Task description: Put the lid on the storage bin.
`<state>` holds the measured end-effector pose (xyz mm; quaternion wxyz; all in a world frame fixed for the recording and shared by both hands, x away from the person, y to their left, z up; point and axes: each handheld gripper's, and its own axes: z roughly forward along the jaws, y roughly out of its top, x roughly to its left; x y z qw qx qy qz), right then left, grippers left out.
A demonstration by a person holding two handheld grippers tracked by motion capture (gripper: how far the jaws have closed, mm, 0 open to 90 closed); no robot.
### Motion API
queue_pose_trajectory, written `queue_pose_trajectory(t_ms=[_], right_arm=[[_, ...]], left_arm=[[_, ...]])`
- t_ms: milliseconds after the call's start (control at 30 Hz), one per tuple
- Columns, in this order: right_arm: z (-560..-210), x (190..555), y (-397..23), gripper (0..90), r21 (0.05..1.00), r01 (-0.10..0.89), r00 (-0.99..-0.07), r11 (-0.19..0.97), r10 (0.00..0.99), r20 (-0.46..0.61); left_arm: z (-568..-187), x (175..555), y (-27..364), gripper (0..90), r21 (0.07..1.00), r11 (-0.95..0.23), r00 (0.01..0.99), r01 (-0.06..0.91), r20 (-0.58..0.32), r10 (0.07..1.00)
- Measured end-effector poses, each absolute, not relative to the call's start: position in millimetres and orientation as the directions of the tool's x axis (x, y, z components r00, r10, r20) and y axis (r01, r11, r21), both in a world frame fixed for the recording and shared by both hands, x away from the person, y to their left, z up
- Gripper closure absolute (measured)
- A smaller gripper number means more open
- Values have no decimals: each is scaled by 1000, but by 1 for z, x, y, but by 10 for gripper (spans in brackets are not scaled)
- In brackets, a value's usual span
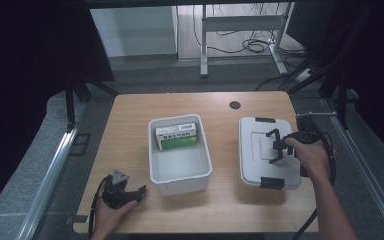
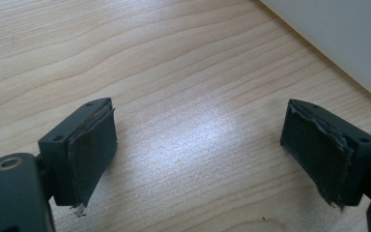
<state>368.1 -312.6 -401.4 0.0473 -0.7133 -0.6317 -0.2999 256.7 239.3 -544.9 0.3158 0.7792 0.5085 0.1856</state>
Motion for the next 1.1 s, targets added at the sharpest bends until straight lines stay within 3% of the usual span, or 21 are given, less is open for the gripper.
queue_pose_trajectory(t_ms=[1100], right_arm=[[-369,348,-275,846,363,925,-106,-115,837,536]], left_arm=[[-545,257,239,126,682,-284,414,674,-30,910]])
